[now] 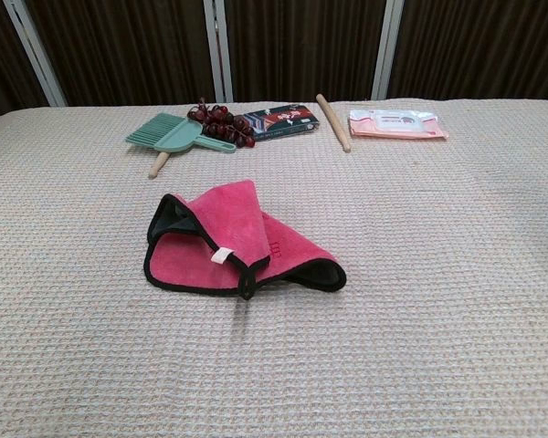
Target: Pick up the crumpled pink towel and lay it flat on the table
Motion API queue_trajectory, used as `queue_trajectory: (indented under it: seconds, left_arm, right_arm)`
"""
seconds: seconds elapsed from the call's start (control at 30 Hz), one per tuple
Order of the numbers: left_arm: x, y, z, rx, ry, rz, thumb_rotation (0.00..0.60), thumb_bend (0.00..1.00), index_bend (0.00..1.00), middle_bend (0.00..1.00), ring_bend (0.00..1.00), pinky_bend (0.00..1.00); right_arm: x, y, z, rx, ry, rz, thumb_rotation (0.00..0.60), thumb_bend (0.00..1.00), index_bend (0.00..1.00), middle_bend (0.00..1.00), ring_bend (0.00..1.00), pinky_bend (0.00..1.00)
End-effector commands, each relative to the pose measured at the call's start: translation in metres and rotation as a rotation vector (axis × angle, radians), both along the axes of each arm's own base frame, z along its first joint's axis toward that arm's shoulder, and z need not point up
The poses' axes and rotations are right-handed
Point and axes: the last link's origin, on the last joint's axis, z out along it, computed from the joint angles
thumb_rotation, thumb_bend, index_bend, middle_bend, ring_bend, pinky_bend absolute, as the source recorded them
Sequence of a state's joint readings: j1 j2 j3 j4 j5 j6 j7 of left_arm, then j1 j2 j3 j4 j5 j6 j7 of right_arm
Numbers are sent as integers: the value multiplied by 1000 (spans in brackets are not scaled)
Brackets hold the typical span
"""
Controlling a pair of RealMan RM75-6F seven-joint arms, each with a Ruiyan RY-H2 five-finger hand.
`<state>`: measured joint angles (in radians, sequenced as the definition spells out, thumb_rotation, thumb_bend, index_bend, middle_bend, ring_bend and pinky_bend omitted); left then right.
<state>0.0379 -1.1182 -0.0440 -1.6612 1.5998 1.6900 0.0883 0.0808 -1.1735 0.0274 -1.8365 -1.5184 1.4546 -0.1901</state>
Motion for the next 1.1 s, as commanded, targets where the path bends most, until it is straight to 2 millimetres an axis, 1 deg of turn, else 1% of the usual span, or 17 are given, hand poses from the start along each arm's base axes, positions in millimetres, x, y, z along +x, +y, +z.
queue_trajectory:
  seconds: [0.03, 0.4, 0.63, 0.8, 0.97, 1.1]
  left_arm:
    - [0, 0, 0, -1, -2, 0, 600, 15, 5, 0, 0, 0]
    - [-1, -2, 1, 0, 4, -1, 600, 15, 5, 0, 0, 0]
    - [-2, 2, 3, 15, 5, 3, 600, 15, 5, 0, 0, 0]
    - [-3, 6, 1, 8, 19, 11, 600, 15, 6, 0, 0, 0]
    - [-5, 8, -2, 9, 48, 17, 600, 15, 5, 0, 0, 0]
    - [-7, 9, -1, 22, 53, 24, 600, 15, 5, 0, 0, 0]
  right_arm:
    - [0, 0, 0, -1, -2, 3, 600, 343, 0, 0, 0, 0]
    - [4, -1, -2, 7, -17, 20, 600, 343, 0, 0, 0, 0]
    - [6, -8, -5, 11, -13, 45, 600, 343, 0, 0, 0, 0]
    - [7, -14, -7, 20, -23, 49, 600, 344, 0, 0, 0, 0]
    - [14, -29, -12, 33, -32, 104, 600, 338, 0, 0, 0, 0]
    - [29, -52, -19, 53, -34, 182, 600, 322, 0, 0, 0, 0]
